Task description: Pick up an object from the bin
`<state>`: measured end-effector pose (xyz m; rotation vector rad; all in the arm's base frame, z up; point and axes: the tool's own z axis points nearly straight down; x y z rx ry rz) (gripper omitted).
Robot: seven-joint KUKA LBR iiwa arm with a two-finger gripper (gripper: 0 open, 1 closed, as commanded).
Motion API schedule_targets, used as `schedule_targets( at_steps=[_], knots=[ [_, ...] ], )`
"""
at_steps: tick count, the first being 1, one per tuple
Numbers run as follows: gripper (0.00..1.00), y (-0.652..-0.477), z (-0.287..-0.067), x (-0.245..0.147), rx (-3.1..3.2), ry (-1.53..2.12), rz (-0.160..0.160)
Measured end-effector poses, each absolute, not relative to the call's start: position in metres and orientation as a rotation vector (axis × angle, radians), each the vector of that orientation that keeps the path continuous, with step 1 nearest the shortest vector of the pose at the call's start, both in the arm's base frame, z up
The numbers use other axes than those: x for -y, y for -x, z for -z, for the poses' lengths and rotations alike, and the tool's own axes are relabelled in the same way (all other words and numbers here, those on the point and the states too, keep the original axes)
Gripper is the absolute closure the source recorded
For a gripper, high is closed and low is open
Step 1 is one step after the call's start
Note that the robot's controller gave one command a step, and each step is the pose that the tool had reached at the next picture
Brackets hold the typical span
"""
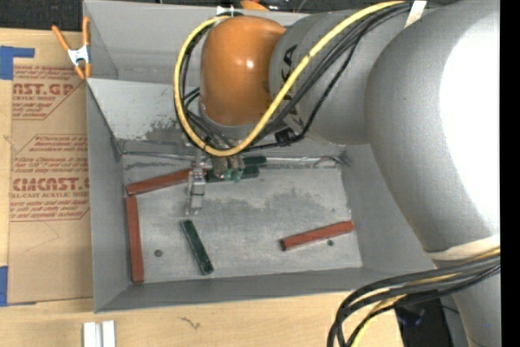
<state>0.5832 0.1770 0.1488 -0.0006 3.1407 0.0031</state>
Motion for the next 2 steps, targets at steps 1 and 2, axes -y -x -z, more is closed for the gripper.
schedule_targets(
  at_steps=[1, 2],
  knots=[
    [0.00, -0.583, -0.070, -0.122, -3.091, 0.539, -0.001],
    [0.00, -0.512, -0.069, -0.166, -2.920, 1.161, -0.004]
  ],
)
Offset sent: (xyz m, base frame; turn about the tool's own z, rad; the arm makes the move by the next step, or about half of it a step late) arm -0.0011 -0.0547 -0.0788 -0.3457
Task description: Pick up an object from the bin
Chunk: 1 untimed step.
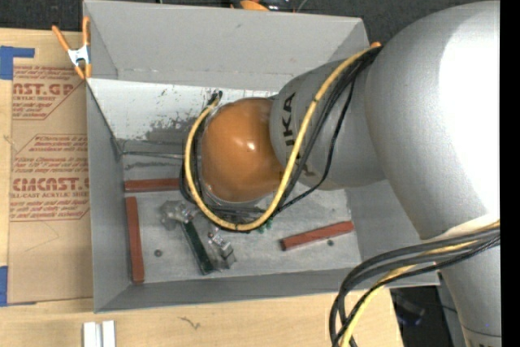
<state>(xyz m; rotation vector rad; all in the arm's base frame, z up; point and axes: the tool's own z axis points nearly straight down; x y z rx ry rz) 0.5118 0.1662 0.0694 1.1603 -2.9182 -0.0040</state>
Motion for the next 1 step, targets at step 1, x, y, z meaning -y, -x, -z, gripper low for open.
schedule_targets(
  at_steps=[1],
  knots=[
    [1.00, -0.5131, -0.0702, -0.1654, 2.923, -1.156, 0.004]
  ],
)
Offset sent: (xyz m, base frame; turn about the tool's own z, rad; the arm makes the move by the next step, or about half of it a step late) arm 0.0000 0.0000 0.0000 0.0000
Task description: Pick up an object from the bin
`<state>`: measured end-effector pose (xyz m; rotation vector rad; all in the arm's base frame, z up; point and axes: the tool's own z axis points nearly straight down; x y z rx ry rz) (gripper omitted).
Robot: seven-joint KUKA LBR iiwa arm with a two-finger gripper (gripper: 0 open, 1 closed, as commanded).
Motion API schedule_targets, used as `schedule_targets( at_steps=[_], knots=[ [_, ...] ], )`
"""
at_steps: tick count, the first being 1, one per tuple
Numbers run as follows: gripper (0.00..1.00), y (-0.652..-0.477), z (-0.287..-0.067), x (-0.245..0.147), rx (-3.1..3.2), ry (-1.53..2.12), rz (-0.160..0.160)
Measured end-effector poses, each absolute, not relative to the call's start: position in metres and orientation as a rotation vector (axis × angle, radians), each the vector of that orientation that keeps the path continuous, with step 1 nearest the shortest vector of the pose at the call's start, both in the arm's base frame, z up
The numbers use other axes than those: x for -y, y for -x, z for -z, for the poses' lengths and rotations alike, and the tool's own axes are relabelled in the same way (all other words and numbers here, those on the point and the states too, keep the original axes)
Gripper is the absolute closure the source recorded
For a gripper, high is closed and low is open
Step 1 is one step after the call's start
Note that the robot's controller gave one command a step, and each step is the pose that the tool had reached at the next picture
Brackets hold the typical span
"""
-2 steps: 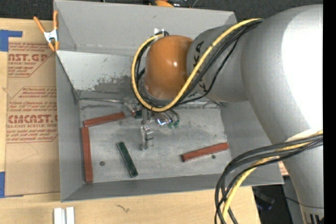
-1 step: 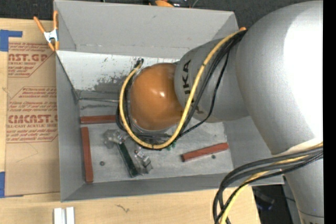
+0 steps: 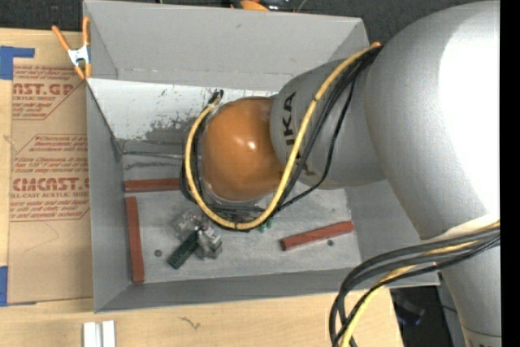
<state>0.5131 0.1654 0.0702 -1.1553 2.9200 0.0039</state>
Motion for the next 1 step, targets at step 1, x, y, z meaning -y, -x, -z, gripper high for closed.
schedule_targets(
  at_steps=[1],
  knots=[
    [1.00, -0.5169, -0.2385, -0.1577, -2.912, 1.149, 0.000]
  ],
)
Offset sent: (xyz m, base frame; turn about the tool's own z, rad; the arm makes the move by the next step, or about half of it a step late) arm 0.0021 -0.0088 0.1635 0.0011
